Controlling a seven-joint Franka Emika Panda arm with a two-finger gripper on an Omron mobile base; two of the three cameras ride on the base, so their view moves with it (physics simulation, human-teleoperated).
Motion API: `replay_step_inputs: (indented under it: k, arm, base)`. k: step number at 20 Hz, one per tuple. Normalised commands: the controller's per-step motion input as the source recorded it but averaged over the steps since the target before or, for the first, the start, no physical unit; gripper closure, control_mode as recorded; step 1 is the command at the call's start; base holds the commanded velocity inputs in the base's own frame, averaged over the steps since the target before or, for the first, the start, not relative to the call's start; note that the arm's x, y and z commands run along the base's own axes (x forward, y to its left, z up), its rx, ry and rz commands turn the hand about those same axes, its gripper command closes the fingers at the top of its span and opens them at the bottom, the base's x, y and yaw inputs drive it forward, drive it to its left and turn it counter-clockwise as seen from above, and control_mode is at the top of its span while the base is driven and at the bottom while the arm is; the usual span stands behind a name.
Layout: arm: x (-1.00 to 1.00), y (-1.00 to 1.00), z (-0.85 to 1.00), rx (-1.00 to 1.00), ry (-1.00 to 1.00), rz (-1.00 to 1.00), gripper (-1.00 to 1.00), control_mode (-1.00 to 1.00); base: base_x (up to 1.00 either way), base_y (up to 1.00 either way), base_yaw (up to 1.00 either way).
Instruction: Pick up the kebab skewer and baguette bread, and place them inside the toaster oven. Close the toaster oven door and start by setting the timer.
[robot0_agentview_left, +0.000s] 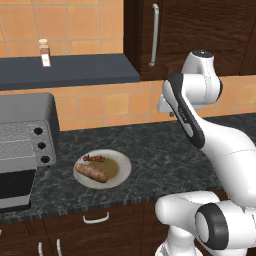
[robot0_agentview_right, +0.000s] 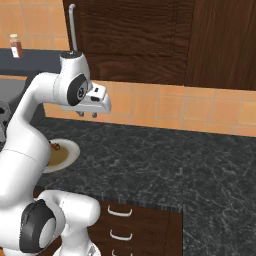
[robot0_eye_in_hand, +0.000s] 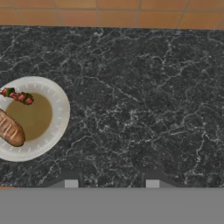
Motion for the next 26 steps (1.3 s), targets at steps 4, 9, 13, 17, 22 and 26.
replay_step_inputs:
  k: [4,9,13,17,22,26]
  arm:
    - [0.0,0.0,0.0,0.0,0.0,0.0,-1.0,1.0]
    - [0.0,0.0,0.0,0.0,0.0,0.0,-1.0,1.0]
    - [0.0,0.0,0.0,0.0,0.0,0.0,-1.0,1.0]
    - [0.0,0.0,0.0,0.0,0.0,0.0,-1.0,1.0]
    - [0.0,0.0,0.0,0.0,0.0,0.0,-1.0,1.0]
    - [0.0,0.0,0.0,0.0,0.0,0.0,-1.0,1.0]
  base:
    - [0.0,0.0,0.0]
    - [0.0,0.0,0.0]
    - [0.0,0.0,0.0]
    - [0.0,0.0,0.0]
    - [-0.38,0.42,0.0]
    - [-0.08,0.66,0.0]
